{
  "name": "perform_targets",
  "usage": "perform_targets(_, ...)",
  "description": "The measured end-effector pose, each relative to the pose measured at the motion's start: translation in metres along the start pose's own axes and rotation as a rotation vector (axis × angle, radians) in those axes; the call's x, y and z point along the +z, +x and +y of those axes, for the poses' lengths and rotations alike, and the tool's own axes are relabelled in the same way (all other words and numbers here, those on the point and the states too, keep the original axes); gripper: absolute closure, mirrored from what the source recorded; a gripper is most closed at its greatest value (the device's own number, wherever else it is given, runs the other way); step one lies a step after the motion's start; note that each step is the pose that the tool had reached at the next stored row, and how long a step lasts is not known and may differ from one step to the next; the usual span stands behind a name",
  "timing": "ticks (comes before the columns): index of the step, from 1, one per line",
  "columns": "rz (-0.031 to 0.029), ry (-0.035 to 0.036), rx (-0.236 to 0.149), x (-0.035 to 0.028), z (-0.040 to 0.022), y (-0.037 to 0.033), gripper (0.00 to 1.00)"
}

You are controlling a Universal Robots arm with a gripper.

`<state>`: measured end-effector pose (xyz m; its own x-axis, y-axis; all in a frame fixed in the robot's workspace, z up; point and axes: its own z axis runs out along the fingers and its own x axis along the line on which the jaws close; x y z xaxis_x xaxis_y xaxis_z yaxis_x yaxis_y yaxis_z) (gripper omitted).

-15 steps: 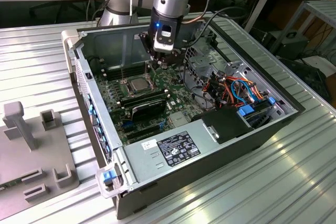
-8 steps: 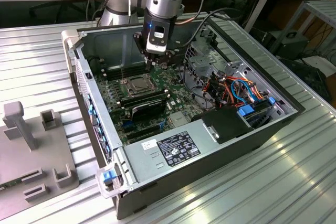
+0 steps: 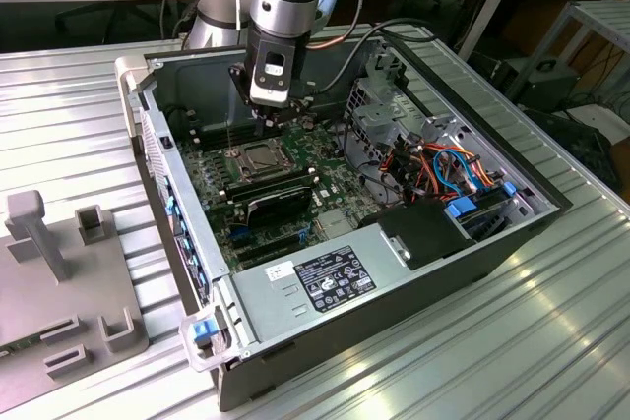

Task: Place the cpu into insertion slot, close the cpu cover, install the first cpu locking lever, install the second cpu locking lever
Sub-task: 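Install the first cpu locking lever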

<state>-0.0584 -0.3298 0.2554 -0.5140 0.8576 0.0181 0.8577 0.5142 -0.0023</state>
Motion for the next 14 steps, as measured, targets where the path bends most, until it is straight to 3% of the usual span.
perform_targets(10, 0.0, 0.0, -0.002, 0.0, -0.0001, 0.0001, 0.89)
perform_targets(12, -0.0001, 0.0003, -0.018, 0.0, -0.0003, 0.0002, 0.89)
perform_targets(14, -0.0002, 0.0013, -0.062, -0.0001, -0.0004, 0.0001, 0.89)
